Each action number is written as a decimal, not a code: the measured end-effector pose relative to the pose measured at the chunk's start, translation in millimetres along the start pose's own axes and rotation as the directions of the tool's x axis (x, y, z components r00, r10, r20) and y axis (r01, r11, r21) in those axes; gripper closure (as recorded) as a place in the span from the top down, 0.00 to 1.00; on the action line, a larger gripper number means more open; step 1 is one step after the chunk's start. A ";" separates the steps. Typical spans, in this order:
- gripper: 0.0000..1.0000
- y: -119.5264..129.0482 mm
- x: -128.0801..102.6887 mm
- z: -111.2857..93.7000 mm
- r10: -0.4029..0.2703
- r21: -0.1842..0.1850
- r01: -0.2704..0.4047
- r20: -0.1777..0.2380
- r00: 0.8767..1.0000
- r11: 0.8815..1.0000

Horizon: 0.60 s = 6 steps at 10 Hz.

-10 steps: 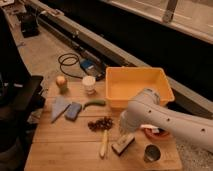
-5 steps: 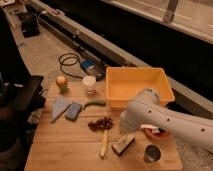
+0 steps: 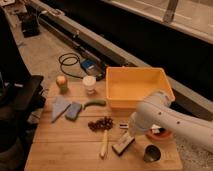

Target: Place fork in metal cup

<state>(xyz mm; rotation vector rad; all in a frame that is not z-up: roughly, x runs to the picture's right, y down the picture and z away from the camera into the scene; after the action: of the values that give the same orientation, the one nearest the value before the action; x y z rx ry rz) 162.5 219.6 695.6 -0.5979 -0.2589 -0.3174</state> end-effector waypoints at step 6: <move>0.00 89.9 38.6 1.6 0.247 -0.074 -0.247 -0.019 0.969 0.966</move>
<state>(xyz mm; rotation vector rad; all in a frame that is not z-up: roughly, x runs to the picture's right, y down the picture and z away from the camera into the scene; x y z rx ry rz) 230.5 282.4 663.9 -0.6958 -0.1614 -0.0892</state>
